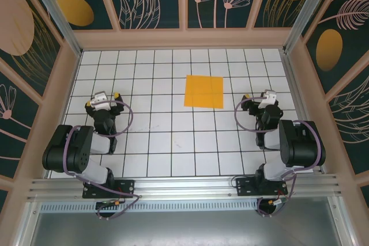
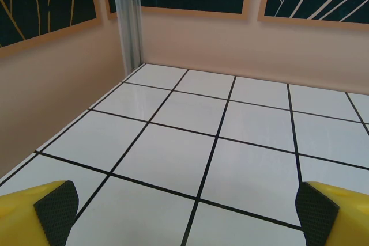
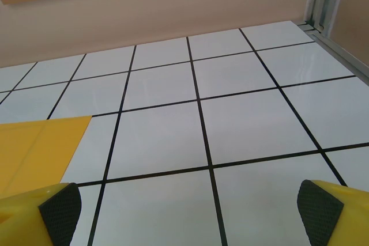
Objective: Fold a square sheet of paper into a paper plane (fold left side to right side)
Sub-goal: Pick up the square sheet of paper from the center of the table.
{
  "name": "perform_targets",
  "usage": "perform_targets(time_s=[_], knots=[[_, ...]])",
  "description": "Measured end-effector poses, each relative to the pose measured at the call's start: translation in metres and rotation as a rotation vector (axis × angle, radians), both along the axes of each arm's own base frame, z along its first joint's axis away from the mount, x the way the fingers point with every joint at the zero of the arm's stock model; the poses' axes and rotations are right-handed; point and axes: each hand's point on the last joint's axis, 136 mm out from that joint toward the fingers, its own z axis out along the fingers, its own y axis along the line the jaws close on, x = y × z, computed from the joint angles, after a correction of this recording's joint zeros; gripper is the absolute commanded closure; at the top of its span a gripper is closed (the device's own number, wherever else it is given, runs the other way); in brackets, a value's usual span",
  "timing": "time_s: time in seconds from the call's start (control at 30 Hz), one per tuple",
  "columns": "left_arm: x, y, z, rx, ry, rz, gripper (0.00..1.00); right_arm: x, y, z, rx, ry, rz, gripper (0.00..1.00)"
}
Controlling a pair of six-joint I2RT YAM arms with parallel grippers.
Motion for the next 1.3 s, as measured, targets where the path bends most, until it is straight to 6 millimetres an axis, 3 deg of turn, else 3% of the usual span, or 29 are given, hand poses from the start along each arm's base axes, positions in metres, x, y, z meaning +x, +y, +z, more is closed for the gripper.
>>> perform_targets(time_s=[0.8,1.0,1.07,1.17,1.3], knots=[[0.000,0.000,0.000,-0.003,-0.001,0.001,0.01,0.004,-0.001,0.002,0.001,0.010,-0.002,0.01],[0.001,0.000,0.002,-0.004,0.001,-0.001,0.01,0.010,-0.001,0.036,0.008,-0.027,-0.004,0.01],[0.003,-0.001,0.010,-0.003,0.001,-0.006,0.01,0.009,-0.001,0.049,0.028,-0.038,-0.007,0.01],[0.006,-0.004,0.038,-0.010,-0.041,-0.023,0.02,0.012,0.004,0.067,0.079,-0.035,-0.005,0.01],[0.019,-0.017,0.091,-0.085,-0.104,-0.090,0.02,0.026,0.036,0.082,0.165,0.016,0.050,0.01]])
